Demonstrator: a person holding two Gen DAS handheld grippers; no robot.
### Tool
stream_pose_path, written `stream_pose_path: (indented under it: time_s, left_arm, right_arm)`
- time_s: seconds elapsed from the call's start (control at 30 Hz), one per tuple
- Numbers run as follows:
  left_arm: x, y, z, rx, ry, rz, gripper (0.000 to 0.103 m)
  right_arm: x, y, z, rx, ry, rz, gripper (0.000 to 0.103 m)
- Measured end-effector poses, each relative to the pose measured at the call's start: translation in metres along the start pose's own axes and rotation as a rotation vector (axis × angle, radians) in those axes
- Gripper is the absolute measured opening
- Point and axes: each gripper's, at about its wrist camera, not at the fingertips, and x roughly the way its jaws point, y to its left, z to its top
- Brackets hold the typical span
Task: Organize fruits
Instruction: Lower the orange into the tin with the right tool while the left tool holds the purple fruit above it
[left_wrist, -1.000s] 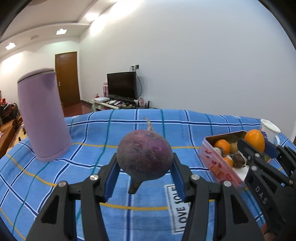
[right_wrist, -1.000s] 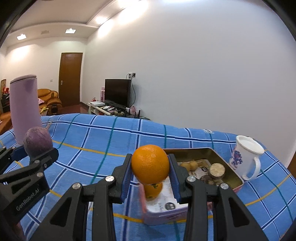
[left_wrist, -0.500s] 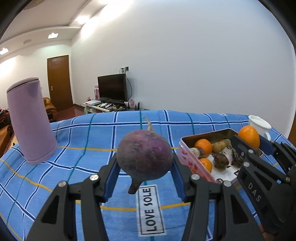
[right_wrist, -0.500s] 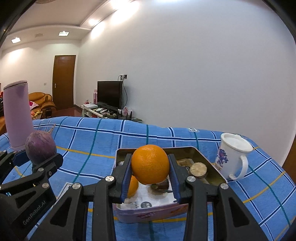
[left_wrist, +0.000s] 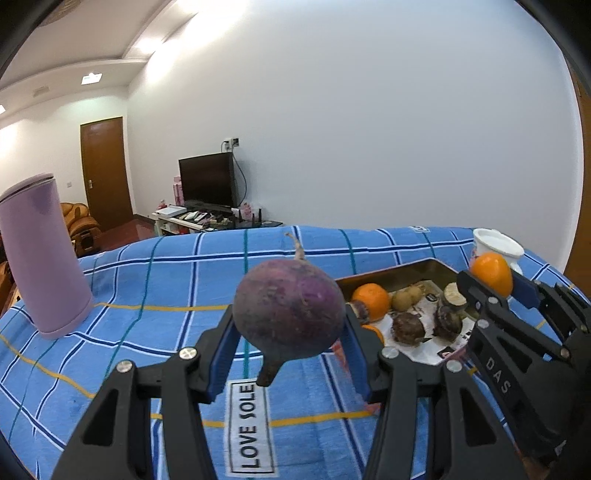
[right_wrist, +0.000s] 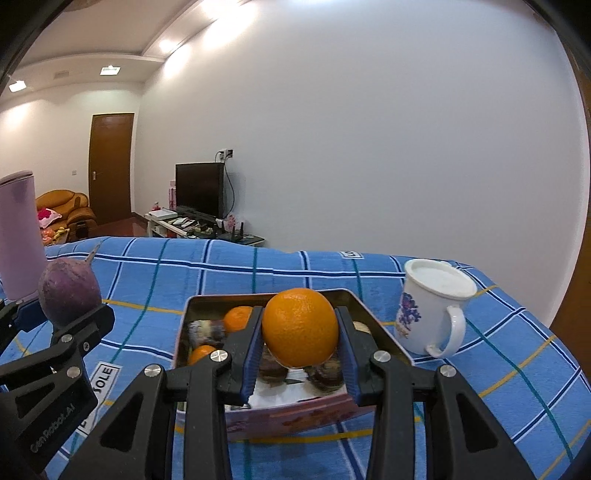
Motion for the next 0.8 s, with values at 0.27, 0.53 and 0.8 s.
stream_pose_path:
  time_s: [0.27, 0.53, 0.8]
  left_arm:
    - [0.002, -0.015, 0.005, 0.005, -0.005, -0.020, 0.055]
    - [0.008, -0.028, 0.010, 0.012, -0.002, -0.039, 0.055]
    - [0.013, -0.045, 0.016, 0.019, -0.012, -0.069, 0.055]
  right_arm:
    - [0.005, -0.020, 0.000, 0.022, 0.007, -0.030, 0.039]
    - [0.010, -0.035, 0.001, 0.034, 0.017, -0.053, 0.039]
    - [0.013, -0.048, 0.003, 0.059, 0.026, -0.077, 0.039]
